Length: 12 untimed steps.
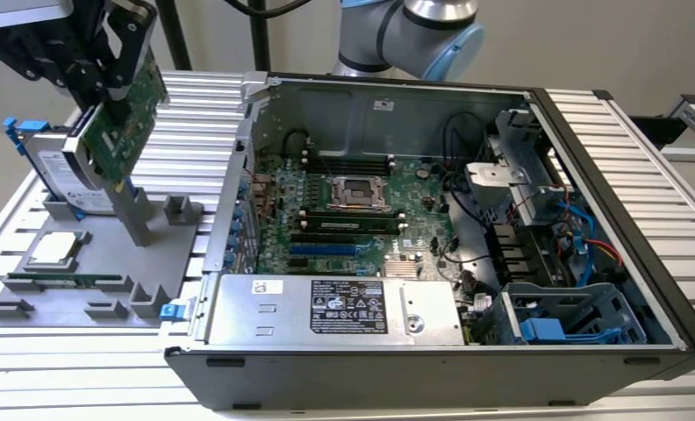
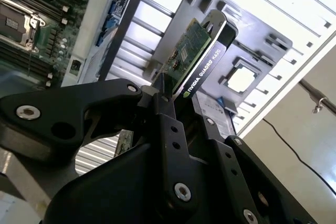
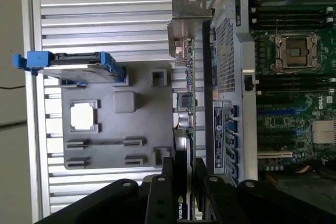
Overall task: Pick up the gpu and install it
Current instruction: 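Pick up the gpu and move the gpu toward the slot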
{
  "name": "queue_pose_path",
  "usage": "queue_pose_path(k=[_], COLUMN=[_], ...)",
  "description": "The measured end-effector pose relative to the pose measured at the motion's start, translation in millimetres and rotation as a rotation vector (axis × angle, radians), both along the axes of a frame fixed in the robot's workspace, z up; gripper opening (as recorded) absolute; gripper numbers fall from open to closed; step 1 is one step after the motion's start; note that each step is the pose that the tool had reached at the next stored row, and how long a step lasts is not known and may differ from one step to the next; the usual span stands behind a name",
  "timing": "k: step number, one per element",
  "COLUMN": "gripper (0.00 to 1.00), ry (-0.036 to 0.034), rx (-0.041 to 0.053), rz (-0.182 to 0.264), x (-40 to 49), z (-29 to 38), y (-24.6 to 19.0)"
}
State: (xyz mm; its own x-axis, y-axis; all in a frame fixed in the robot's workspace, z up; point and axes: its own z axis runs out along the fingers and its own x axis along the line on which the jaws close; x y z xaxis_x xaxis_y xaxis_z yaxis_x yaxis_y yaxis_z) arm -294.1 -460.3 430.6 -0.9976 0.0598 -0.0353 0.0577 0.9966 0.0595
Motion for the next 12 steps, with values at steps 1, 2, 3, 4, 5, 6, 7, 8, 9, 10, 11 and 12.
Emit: queue_pose_path(k=[1,2,3,4,5,6,7,8,9,10,11,12], gripper=[0.00,0.00,0.00,0.00,0.00,0.00,0.00,0.00,0.00,0.00,0.00,0.00], ry=[0.0000,-0.0001,0.0000,0.0000,0.0000,0.0000,0.0000,0.0000,0.0000,0.0000,-0.0001,0.0000], rx=[0.0001,0.0000,0.0000,0.0000,0.0000,0.0000,0.0000,0.0000,0.0000,0.0000,0.0001,0.0001], rz=[0.000,0.000,0.000,0.000,0.000,0.000,0.000,0.000,0.000,0.000,0.000,0.000], x=[0.9,1.8,2.7,3.5,4.4,5.3,6.2,7.1,7.8,8.7,9.5,10.3], z=[0.0,0.0,0.0,0.0,0.0,0.0,0.0,0.0,0.0,0.0,0.0,0.0], y=[0.0,0.0,0.0,0.0,0.0,0.0,0.0,0.0,0.0,0.0,0.0,0.0])
